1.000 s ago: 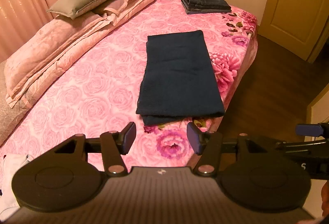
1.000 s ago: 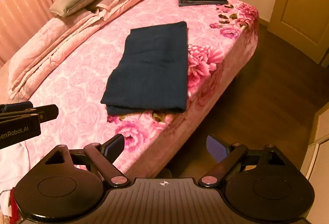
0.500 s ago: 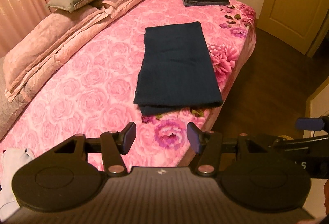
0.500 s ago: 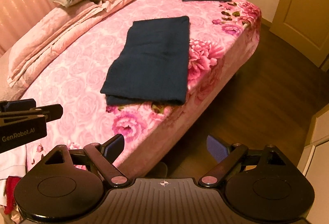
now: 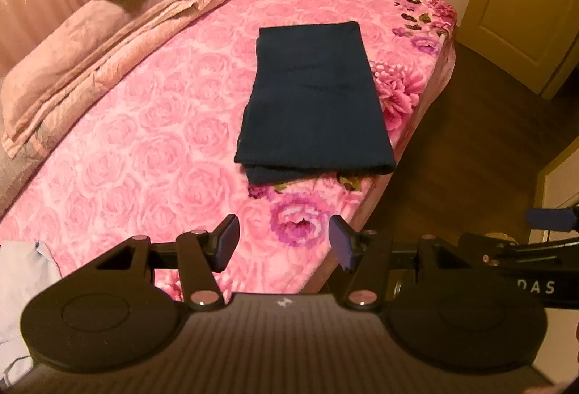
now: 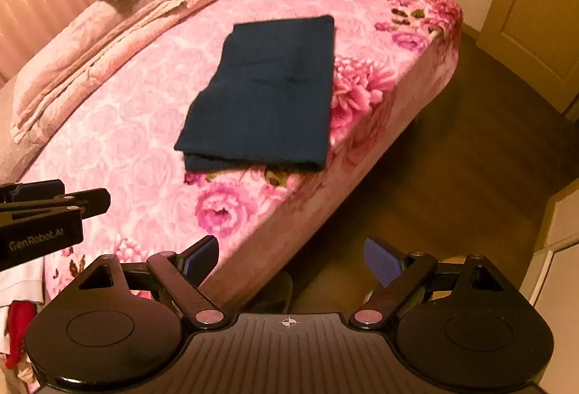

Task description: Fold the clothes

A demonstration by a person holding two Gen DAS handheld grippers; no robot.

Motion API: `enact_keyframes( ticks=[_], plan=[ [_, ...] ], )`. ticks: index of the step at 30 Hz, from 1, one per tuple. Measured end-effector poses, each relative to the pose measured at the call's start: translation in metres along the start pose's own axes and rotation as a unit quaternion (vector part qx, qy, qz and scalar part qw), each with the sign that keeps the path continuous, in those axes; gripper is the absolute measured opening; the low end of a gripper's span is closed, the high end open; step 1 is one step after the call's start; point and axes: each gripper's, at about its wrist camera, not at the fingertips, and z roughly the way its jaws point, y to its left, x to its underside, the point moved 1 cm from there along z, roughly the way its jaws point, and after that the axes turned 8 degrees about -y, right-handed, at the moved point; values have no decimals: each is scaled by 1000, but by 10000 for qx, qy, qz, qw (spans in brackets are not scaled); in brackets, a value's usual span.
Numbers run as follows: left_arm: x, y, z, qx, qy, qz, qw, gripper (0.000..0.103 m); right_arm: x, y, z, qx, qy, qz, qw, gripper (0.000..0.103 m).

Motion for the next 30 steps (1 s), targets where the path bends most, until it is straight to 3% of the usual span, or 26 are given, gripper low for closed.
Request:
enact_keyframes(
  ticks=[8,16,25,30],
  plan=[
    [-16,58,59,428,-100,-870,9952,51,-5,-35,45,-235,249,558,9979,90],
    [-42,101,165,880,408,-1846,9780,50,-32,-89,117,-653,627,1538,9839,90],
    [-84,130,269,1154,674,-1844,9737,50,-89,-142,215,-1157,514,2631,9564,89],
    [-86,156,319,1287,658,-2045,9681,50,-107,-147,271,-1368,304,2523,9575,89]
  ],
)
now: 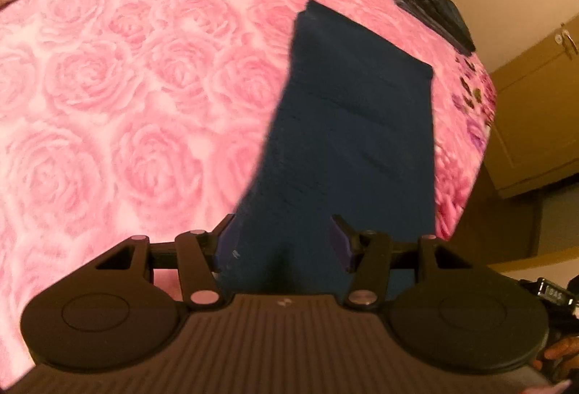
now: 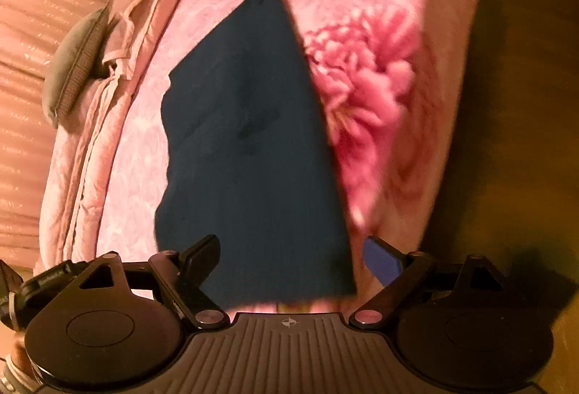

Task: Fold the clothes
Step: 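Move both grippers to the sweater's short end and grasp it, then lift the held end and fold it over onto the sweater with both grippers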

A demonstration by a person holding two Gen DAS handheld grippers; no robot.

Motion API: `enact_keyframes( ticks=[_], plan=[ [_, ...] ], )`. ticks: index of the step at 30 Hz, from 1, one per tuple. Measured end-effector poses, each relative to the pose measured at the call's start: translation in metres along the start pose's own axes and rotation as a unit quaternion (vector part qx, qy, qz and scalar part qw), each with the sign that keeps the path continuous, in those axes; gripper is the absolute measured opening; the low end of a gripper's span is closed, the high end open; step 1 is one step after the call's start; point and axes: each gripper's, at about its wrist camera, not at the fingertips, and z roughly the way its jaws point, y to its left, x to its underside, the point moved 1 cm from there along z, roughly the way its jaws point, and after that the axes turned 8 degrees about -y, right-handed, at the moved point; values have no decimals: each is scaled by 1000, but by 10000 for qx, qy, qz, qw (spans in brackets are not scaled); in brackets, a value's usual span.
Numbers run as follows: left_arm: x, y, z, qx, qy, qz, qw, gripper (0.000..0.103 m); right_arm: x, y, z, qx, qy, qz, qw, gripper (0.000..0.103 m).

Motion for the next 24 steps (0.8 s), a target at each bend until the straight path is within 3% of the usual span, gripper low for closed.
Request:
enact_keyframes(
  ticks=[7,12,17,20,24],
  plan=[
    [5,34,30,103,120,-72,9998,56,-17,-17,60,-164,-28,-145,9998,89],
    [12,58,50,654,220,-521,9963,61,-24,-38,79,-484,96,216,9985,89],
    [26,76,71,1459,396,-1069,9827,61,-14,-60,95,-1040,338,499,9928,89],
    [37,81,85,1547,618,-1108,9798,61,-11,-69,97,-1314,500,667,9878,89],
    [41,91,89,1780,520,-1262,9745,61,-2,-76,97,-1575,820,784,9810,84]
  ],
)
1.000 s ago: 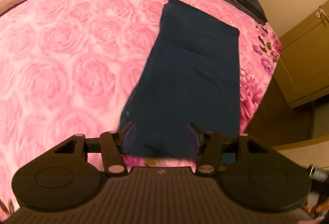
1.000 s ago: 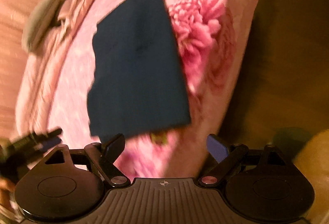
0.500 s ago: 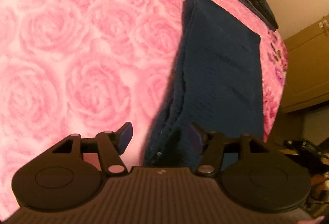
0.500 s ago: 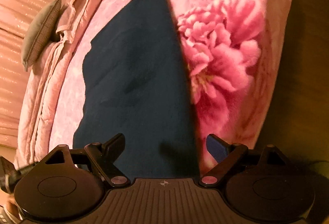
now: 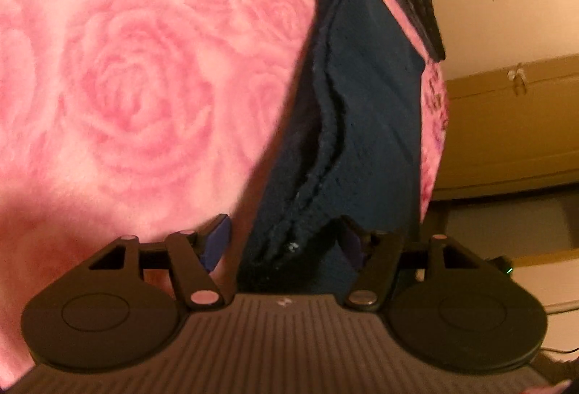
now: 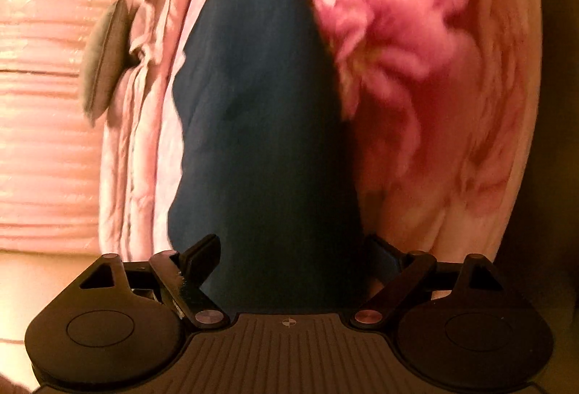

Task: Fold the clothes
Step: 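Lift the held end and fold it over onto the sweater with both grippers, then lower the folded end onto the sweater and open both grippers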

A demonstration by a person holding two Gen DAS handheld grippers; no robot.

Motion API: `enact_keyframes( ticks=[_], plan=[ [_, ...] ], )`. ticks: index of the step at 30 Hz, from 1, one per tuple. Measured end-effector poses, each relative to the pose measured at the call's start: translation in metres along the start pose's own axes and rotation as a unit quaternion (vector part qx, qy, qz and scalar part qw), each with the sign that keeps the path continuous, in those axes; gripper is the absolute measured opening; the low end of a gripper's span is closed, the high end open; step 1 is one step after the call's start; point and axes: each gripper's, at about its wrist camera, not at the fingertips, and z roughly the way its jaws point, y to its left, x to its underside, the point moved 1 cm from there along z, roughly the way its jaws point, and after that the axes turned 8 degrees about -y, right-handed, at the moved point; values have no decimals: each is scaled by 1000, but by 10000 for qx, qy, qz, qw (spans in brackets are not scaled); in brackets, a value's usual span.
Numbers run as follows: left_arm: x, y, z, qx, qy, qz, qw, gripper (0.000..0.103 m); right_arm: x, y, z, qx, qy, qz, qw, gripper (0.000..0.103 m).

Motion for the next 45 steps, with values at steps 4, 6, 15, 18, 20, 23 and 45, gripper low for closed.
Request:
enact_keyframes(
  ticks=[4,6,15,18,20,23,45],
  plan=[
    [-2,5,5,298,36,-273,9992,61,2,-11,0,-183,17,307,9994,80],
    [0,2,16,468,228,-229,9984,61,-2,-16,2,-307,-49,533,9981,79],
    [8,-1,29,765,375,-245,9961,16,-3,-32,-5,-125,-43,768,9970,18],
    [3,-9,23,818,355,-101,9960,13,-3,-27,-8,-153,-75,718,9973,10],
    [1,-18,19,874,344,-4,9956,13,-4,-20,-13,-268,-119,684,9972,10],
    [-2,-25,5,1016,260,-19,9945,12,-8,-4,-25,-430,-160,580,9973,9],
    [-176,-107,100,1104,-883,-1939,9708,18,-225,50,43,-665,-653,2648,9598,10]
  ],
)
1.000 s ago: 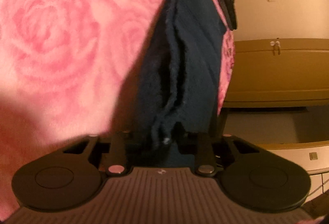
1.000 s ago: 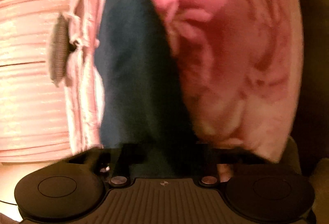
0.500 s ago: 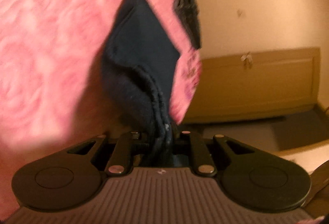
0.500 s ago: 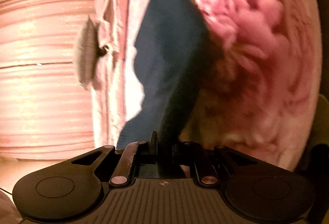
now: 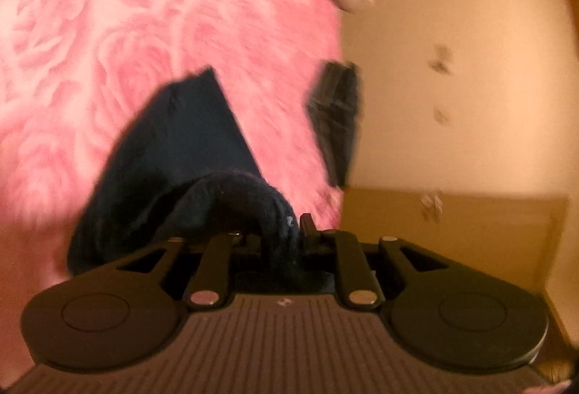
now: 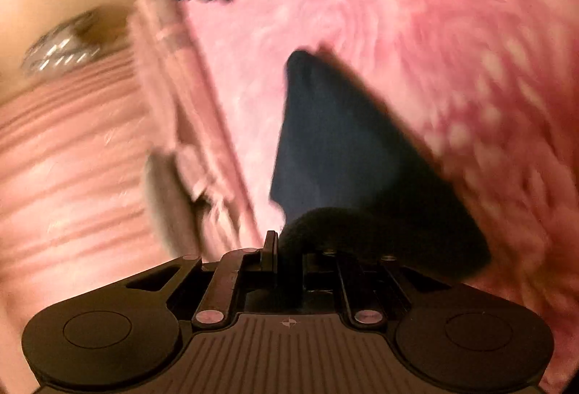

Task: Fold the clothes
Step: 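Lower the folded end onto the sweater and open both grippers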

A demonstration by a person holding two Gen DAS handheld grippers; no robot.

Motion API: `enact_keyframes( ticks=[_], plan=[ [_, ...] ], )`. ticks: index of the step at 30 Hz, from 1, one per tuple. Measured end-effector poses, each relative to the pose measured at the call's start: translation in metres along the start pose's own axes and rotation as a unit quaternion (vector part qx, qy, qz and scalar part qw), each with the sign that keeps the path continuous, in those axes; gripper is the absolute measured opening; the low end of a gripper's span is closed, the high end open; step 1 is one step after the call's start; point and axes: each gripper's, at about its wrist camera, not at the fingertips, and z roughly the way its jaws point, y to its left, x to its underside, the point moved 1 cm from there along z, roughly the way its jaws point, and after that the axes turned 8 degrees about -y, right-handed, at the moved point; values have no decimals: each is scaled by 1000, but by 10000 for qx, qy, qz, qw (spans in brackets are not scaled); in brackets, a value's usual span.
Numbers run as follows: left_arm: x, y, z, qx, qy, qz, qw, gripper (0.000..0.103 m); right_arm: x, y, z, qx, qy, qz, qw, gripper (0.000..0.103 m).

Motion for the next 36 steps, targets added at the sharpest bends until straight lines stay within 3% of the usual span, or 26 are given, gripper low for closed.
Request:
enact_keyframes(
  ticks=[3,6,7,9,10,11,12,14,17,21,24,27,28,29,30,31,32,36],
  plan=[
    [-18,11,26,-347,-255,-459,9980,24,-25,-4,29,397,-186,356,9984,14],
    [-32,18,38,-538,-549,-723,9944,31,-44,-9,54,610,-351,690,9951,36],
    [-36,16,37,-520,-640,-677,9943,37,-47,-10,56,527,-368,760,9950,39],
    [-43,7,24,-479,-874,-408,9942,48,-52,-8,54,223,-394,726,9963,62],
    [-47,2,18,-473,-983,-246,9937,48,-54,-5,50,13,-454,637,9969,67],
    [-50,-1,12,-481,-1056,-96,9932,48,-56,-3,44,-210,-533,531,9969,79],
    [-53,-5,7,-499,-1083,72,9928,48,-58,1,36,-386,-646,353,9965,85],
    [-55,-12,-1,-557,-1061,520,9914,48,-64,10,20,-635,-899,-101,9939,85],
    [-47,-24,-3,-783,-805,1408,9836,49,-61,32,9,-397,-873,-1657,9815,85],
    [-36,-23,8,-869,-468,1977,9753,54,-40,40,13,223,-411,-3396,9394,85],
    [-30,-19,23,-966,-297,2192,9704,54,-27,31,29,562,-285,-3894,9189,75],
    [-26,-19,38,-871,-233,2327,9684,52,-26,22,35,498,-468,-3875,9193,72],
    [-25,-18,43,-840,-209,2344,9683,40,-26,24,37,468,-520,-3876,9192,72],
    [-25,-19,46,-815,-191,2409,9669,29,-26,25,42,451,-551,-3873,9192,61],
    [-24,-20,49,-817,-191,2533,9638,8,-26,26,47,433,-582,-3871,9192,39],
    [-23,-21,50,-792,-242,2648,9607,8,-26,28,51,451,-610,-3878,9186,31],
    [-22,-22,48,-735,-325,2742,9583,8,-26,30,53,500,-634,-3893,9176,12],
    [-22,-24,33,-518,-902,2935,9503,8,-24,49,47,535,-1081,-4193,8998,9]
  ],
)
